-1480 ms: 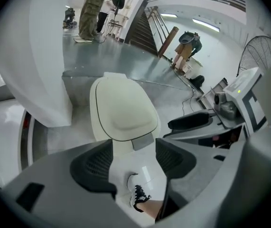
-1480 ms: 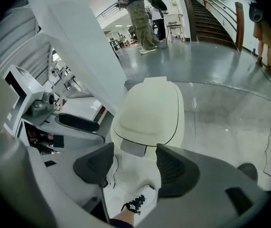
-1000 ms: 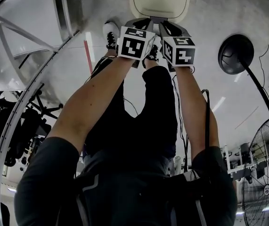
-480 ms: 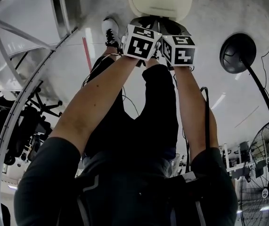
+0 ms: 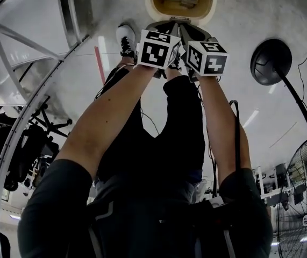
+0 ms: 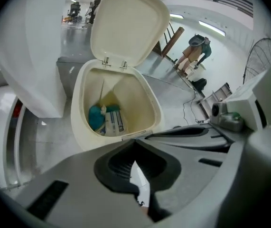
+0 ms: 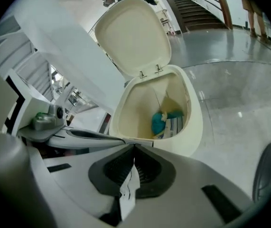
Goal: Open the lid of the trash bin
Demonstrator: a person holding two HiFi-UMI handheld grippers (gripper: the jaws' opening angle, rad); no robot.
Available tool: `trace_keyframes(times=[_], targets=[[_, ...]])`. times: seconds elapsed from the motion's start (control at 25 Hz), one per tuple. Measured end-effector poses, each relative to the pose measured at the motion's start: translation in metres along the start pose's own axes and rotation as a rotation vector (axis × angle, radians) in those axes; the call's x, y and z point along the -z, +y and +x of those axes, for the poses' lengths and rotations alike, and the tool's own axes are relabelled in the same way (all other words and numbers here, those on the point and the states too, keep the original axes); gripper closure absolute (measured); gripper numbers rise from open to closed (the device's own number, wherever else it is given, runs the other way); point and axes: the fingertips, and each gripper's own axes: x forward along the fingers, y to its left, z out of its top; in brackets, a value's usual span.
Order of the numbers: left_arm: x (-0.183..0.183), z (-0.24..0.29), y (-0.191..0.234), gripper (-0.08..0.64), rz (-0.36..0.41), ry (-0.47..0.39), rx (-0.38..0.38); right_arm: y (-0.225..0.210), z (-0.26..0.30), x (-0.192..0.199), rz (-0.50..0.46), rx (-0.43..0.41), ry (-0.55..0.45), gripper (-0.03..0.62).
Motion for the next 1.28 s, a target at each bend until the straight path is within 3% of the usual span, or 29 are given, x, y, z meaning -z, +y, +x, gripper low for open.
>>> trace_keyframes(times=[0.32, 0.76, 1.28], targets=[[-0.017, -0.054, -0.007, 0.552, -0.035, -0.053, 0.030, 0.033, -0.040, -0.025, 0.027, -0.047, -0.051, 0.565], [-0.089, -0.199, -0.066, 0.552, 0.059, -0.186, 0.090, 0.113, -0.163, -0.103, -0.041, -0.033, -0.171, 0.565], [-0.158, -0.371, -0.093, 0.552, 0.192, -0.378, 0.125, 0.211, -0.306, -0.188, -0.159, 0.005, -0.368, 0.565]])
